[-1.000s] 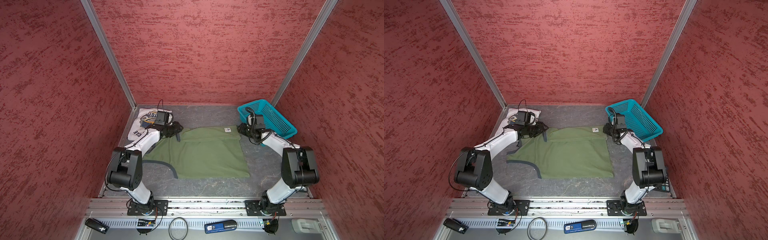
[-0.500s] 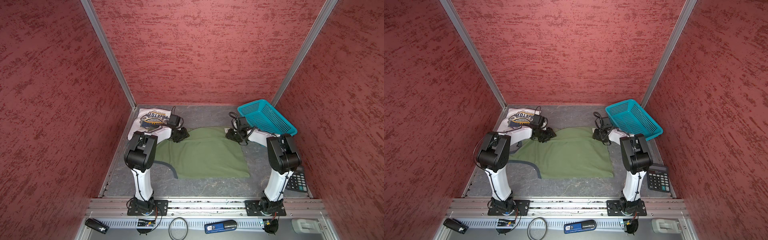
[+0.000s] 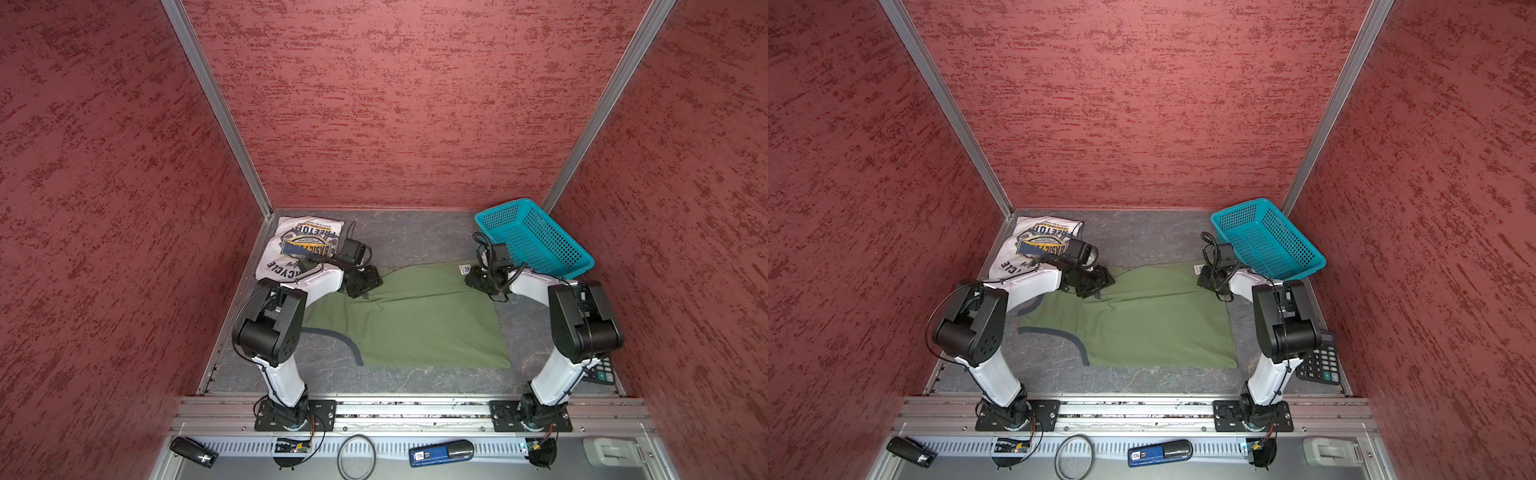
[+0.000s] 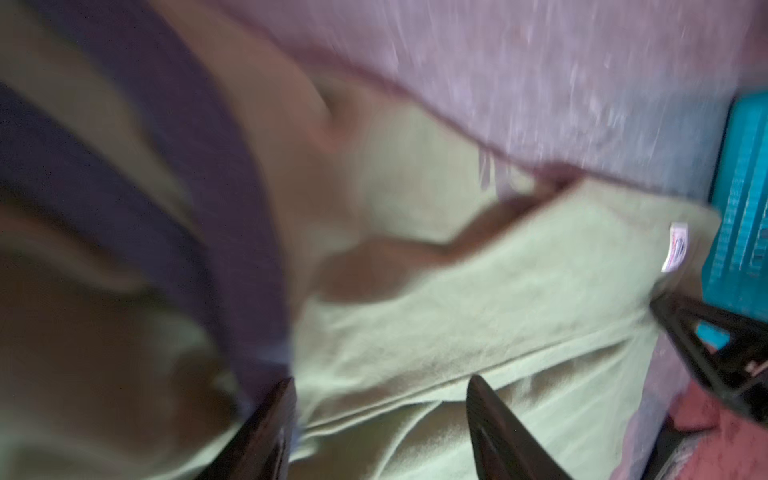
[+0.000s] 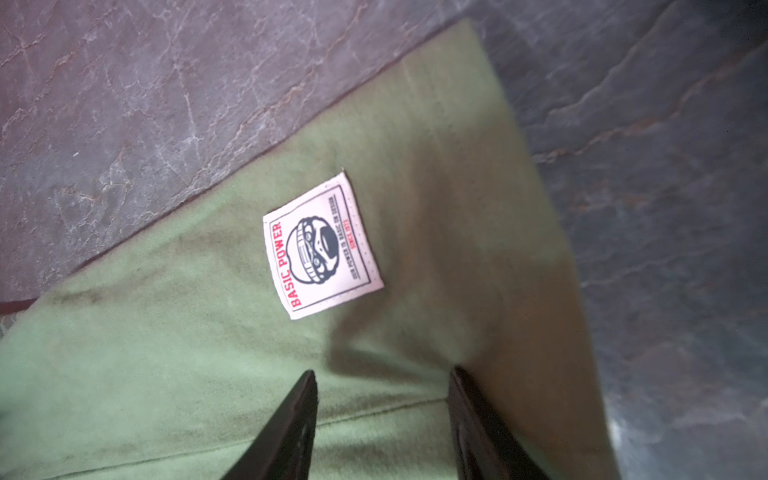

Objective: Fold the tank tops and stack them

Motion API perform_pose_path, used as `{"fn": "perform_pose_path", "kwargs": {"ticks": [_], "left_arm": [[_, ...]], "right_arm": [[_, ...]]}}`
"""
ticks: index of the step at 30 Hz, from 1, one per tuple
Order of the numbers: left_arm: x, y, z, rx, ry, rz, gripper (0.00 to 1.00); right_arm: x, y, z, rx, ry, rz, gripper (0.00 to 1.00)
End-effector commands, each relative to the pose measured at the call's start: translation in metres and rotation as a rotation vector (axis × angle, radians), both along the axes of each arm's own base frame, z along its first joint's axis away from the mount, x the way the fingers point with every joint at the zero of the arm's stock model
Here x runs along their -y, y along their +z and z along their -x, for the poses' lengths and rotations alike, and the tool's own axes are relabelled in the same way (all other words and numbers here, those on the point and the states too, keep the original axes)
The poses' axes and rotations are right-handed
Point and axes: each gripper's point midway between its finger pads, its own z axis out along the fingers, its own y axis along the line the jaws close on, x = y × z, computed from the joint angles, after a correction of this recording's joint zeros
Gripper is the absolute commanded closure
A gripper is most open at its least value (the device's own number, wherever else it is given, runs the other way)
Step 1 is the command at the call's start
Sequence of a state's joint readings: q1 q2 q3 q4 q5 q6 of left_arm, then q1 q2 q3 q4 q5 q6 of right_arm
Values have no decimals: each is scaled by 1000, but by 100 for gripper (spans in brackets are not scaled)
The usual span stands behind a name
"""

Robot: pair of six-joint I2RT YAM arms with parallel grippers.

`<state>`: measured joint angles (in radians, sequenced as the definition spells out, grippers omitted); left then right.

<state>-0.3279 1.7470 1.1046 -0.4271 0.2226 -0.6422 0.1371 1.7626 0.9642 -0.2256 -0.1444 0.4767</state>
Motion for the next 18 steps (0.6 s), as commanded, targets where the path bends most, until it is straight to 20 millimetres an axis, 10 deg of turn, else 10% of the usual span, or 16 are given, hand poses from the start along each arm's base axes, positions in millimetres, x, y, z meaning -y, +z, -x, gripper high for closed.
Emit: {"fn": "perform_pose_path", "kwargs": {"ticks": [1, 9, 18], "left_arm": [[-59, 31, -19, 19, 166, -105, 31], [-155, 39, -41, -16, 412, -166, 29], [-182, 18, -66, -33, 490, -158, 30]], "right_arm": [[3, -3, 4, -36, 2, 4, 47], [-1, -4, 5, -33, 13, -14, 47], [-1, -9, 7, -43, 18, -10, 46]]}}
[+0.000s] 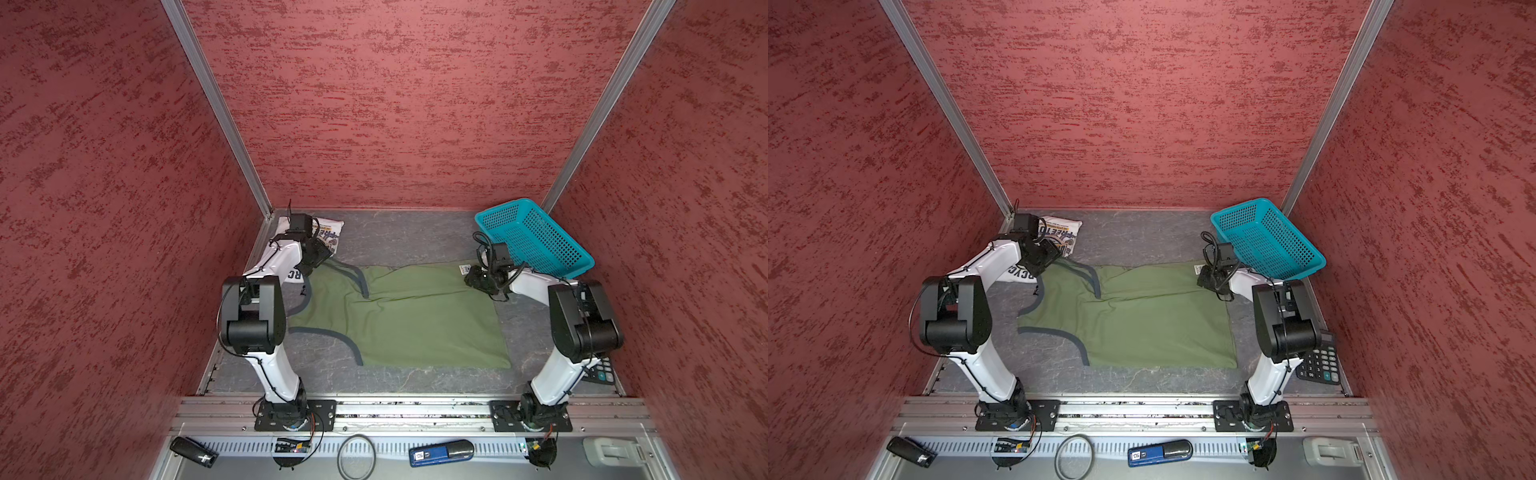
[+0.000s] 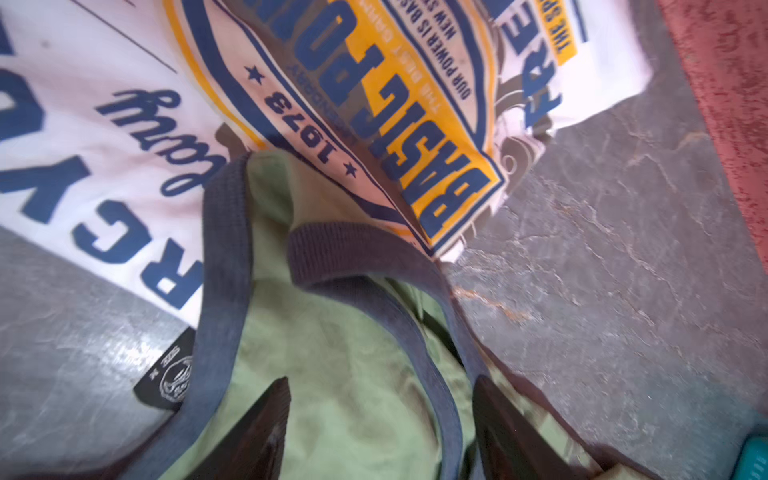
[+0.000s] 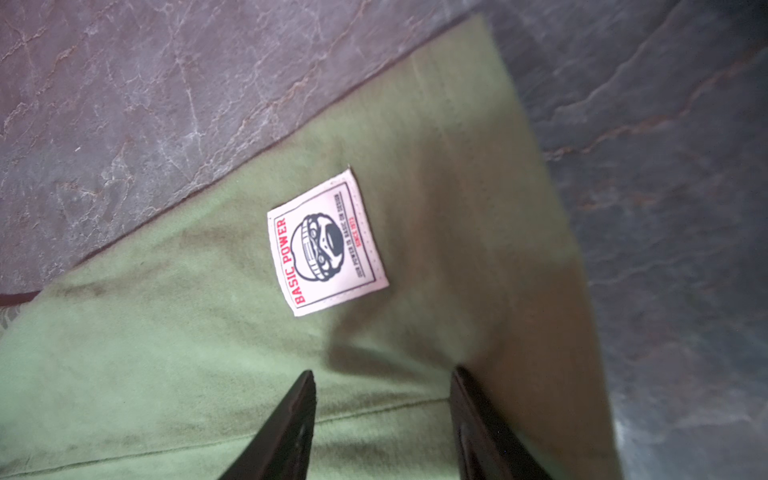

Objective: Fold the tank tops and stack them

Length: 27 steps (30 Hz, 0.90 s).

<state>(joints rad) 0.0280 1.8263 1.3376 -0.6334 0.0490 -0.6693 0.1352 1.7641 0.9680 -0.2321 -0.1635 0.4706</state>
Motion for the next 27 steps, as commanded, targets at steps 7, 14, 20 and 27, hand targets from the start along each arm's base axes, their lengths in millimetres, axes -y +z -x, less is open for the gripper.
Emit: {"fn": "perform_pose_path", "kwargs": {"ticks": [7, 14, 20, 27], "left_arm": [[-22, -5, -40, 93, 10, -10, 36], [-31, -2, -51, 120, -4, -23, 47], [-34, -4, -58, 135, -14, 10, 72], [-36, 43, -62, 276, -53, 76, 100]], "right_arm": [[2, -13, 8, -49, 9, 5, 46], [1, -18, 8, -60, 11, 8, 46], [4, -19, 9, -66, 3, 23, 46], [22, -22, 12, -85, -57, 102, 45]]}}
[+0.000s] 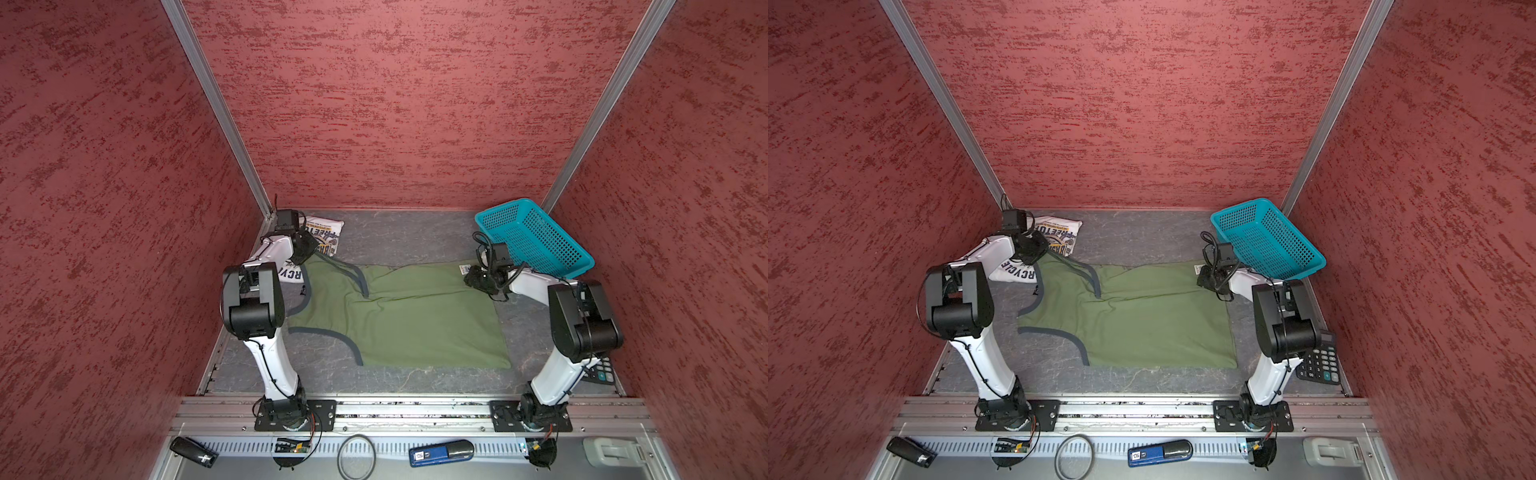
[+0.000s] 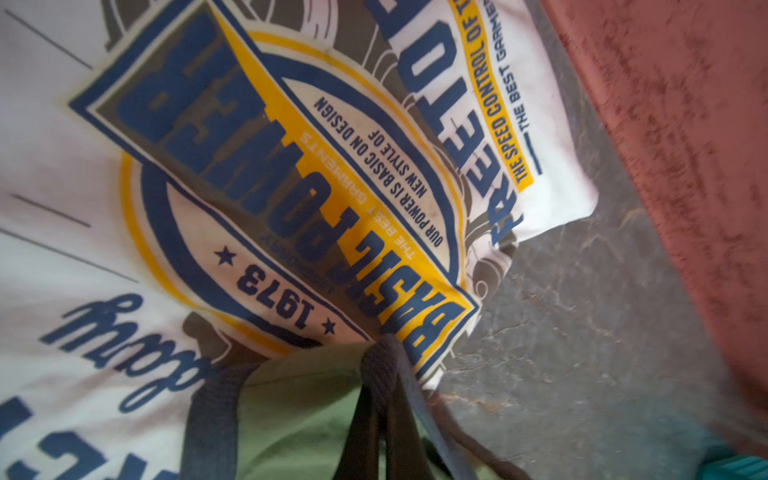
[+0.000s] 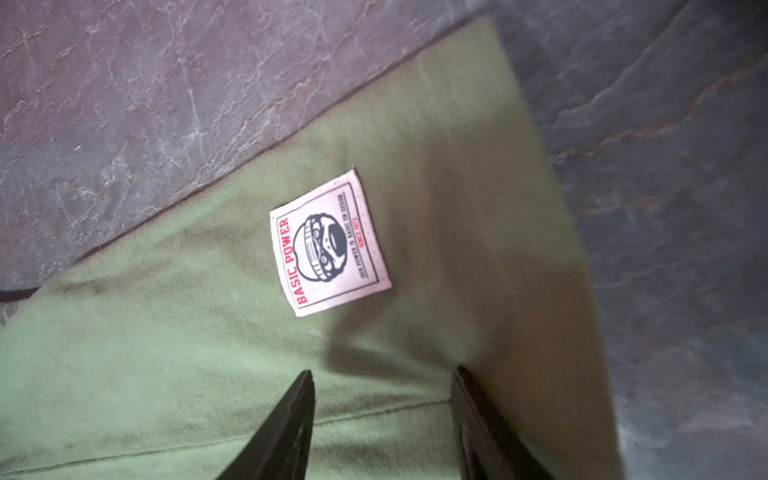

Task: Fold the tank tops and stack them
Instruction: 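Swing the right gripper across to the tank top's trim near the left gripper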

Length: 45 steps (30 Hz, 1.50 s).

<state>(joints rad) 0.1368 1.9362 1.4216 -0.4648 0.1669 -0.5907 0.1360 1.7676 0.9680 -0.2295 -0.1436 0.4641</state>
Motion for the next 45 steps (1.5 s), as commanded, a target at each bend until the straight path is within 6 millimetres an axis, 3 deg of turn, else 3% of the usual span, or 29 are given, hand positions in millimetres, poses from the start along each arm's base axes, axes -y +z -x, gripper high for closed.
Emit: {"fn": "perform_pose_path", "kwargs": {"ticks": [1, 4, 6, 13, 21, 27, 31, 34, 39, 45], "left_arm": [[-1, 49, -7, 155, -40, 32, 100], [-1, 72, 0, 250, -49, 70, 100], [-4, 72, 7, 274, -39, 77, 100], [-9, 34, 25, 321, -12, 209, 100], [-13, 14, 33, 274, -20, 175, 100], [-21, -12, 44, 157, 15, 147, 96], [-21, -39, 59, 60, 84, 186, 90], [-19, -46, 62, 52, 102, 201, 89], [-17, -44, 58, 64, 95, 209, 88], [-17, -43, 58, 63, 89, 207, 87]], "right_arm": [[21, -20, 13, -86, -60, 88, 45], [27, -20, 14, -86, -81, 113, 45], [29, -20, 14, -86, -88, 121, 45], [21, -15, 10, -67, -66, 82, 45], [25, -18, 13, -80, -76, 99, 45], [12, 29, 3, 54, -20, 122, 41], [-40, 67, 0, 134, 174, 285, 36], [-100, 77, 5, 157, 295, 289, 35], [-207, 65, 16, 155, 443, 214, 36], [-301, 51, 23, 176, 552, 134, 37]]}}
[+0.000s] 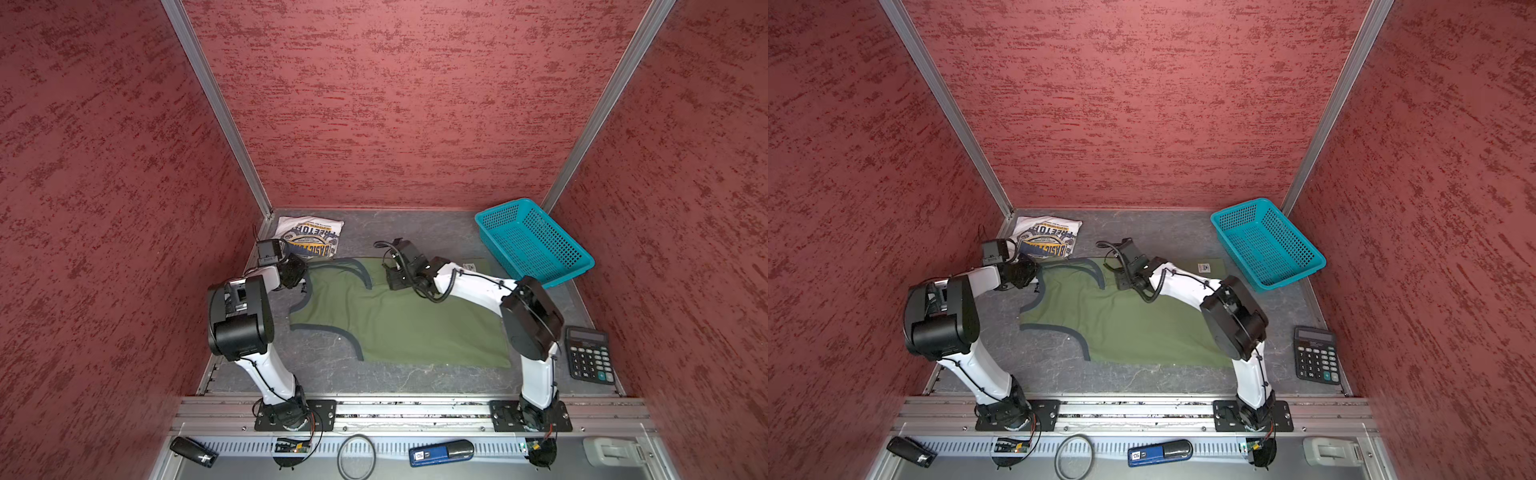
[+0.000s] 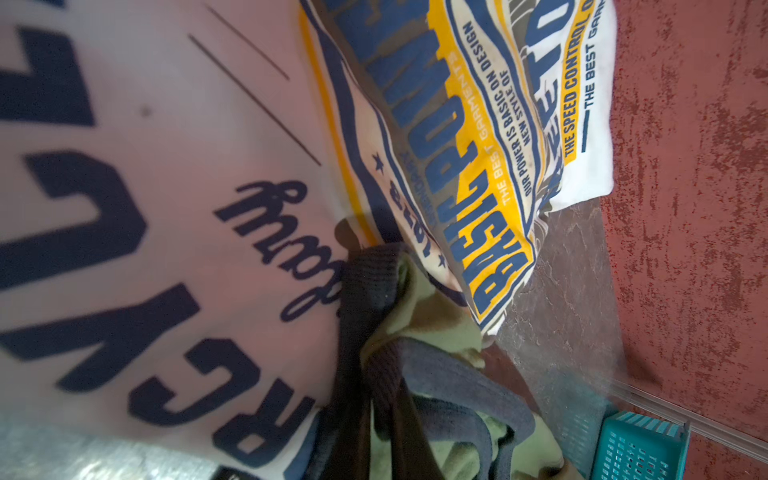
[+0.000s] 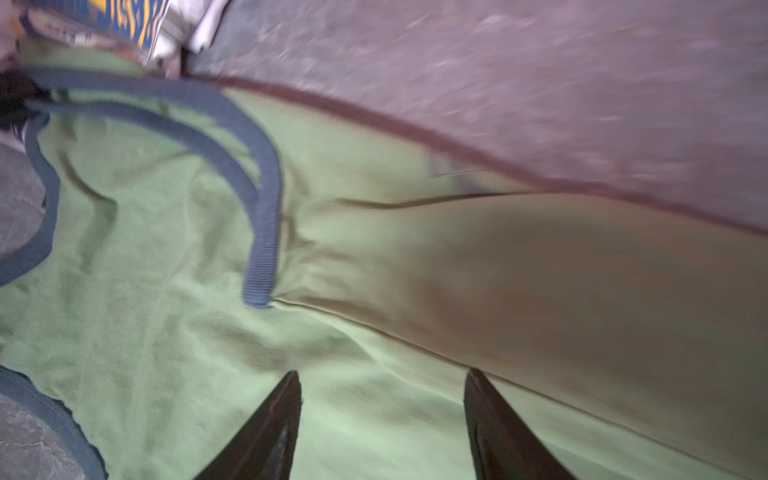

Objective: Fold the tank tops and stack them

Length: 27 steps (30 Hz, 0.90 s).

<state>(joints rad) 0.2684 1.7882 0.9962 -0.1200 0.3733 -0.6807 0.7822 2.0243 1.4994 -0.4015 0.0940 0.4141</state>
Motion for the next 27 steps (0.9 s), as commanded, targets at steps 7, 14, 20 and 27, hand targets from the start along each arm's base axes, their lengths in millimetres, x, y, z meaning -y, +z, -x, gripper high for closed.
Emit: {"fn": "perform_pose_path", "kwargs": {"ticks": [7, 14, 20, 27], "left_arm": [[14, -9, -5, -10, -18, 50, 87], [14, -6, -10, -7, -17, 45, 87], [5, -1, -14, 0, -4, 30, 87], [-1, 11, -24, 17, -21, 8, 87]], "right_arm": [[-51, -32, -11, -56, 6, 34, 39], [-55, -51, -10, -80, 0, 83, 44], [-59, -50, -12, -58, 12, 117, 69], [-69, -22, -11, -9, 36, 91, 96]]}}
